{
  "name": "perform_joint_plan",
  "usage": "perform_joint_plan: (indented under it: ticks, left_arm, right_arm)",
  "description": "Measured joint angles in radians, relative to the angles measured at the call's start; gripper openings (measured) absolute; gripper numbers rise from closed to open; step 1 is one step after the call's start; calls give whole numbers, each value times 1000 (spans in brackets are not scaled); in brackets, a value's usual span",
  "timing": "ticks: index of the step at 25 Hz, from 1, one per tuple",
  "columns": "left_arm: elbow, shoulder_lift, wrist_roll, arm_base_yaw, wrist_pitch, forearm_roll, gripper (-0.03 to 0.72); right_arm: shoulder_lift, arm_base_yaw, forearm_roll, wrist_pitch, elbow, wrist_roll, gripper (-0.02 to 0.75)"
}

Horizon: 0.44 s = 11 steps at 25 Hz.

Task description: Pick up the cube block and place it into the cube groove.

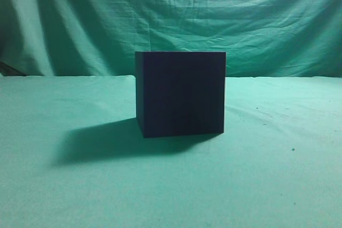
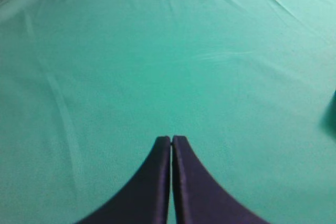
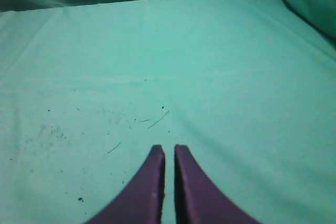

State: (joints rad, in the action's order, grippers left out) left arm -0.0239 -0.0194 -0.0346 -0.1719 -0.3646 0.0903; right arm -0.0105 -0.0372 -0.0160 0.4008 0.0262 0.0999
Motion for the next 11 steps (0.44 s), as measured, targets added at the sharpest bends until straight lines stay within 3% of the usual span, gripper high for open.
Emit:
perform_joint_plan:
  ticks: [11]
  left_arm:
    - [0,0,0,0,0,0,0]
  right_arm:
    - [0,0,0,-4,0,-2,0]
